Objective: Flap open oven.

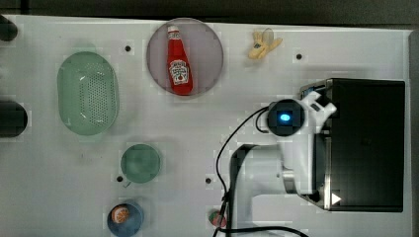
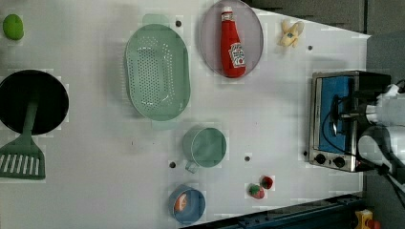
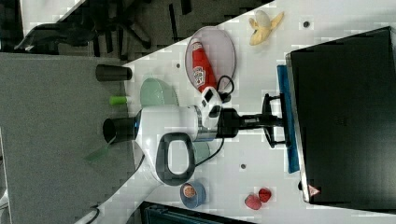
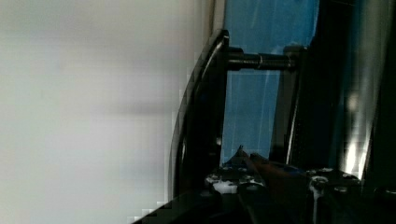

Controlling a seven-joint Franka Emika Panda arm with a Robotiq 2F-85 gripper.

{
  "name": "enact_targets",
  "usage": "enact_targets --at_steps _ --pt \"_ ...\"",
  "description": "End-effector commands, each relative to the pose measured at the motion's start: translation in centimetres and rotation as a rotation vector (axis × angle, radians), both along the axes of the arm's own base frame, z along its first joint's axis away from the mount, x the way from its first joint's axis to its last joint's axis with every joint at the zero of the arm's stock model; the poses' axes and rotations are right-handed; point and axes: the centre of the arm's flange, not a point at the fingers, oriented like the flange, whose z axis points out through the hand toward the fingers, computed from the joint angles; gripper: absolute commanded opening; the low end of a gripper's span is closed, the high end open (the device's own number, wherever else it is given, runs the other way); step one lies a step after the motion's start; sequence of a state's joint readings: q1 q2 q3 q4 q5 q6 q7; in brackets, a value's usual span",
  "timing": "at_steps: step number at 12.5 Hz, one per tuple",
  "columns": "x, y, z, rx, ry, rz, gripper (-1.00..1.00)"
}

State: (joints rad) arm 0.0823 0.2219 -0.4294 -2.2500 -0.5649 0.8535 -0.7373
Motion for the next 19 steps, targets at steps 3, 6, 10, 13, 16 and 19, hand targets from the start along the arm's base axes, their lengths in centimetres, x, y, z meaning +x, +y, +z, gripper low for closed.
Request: enact_targets --at_steps 3,6,10,13,16,19 --pt "0.3 11.6 -8.7 -0.174 0.030 -0.093 -0.65" --pt "0.2 15.1 -11.8 -0.321 -0.003 -0.095 -0.65" --pt "1.0 18.5 -16.6 -0.457 -0.005 -0.010 -0.65" --pt "2.0 20.3 -19.9 -0.539 0.009 0.046 -0.65" --pt "2.2 20.5 -20.8 -0.609 0.005 0.019 -0.65" --pt "3.4 21.5 -18.7 -0.562 -0.045 0.005 -0.65"
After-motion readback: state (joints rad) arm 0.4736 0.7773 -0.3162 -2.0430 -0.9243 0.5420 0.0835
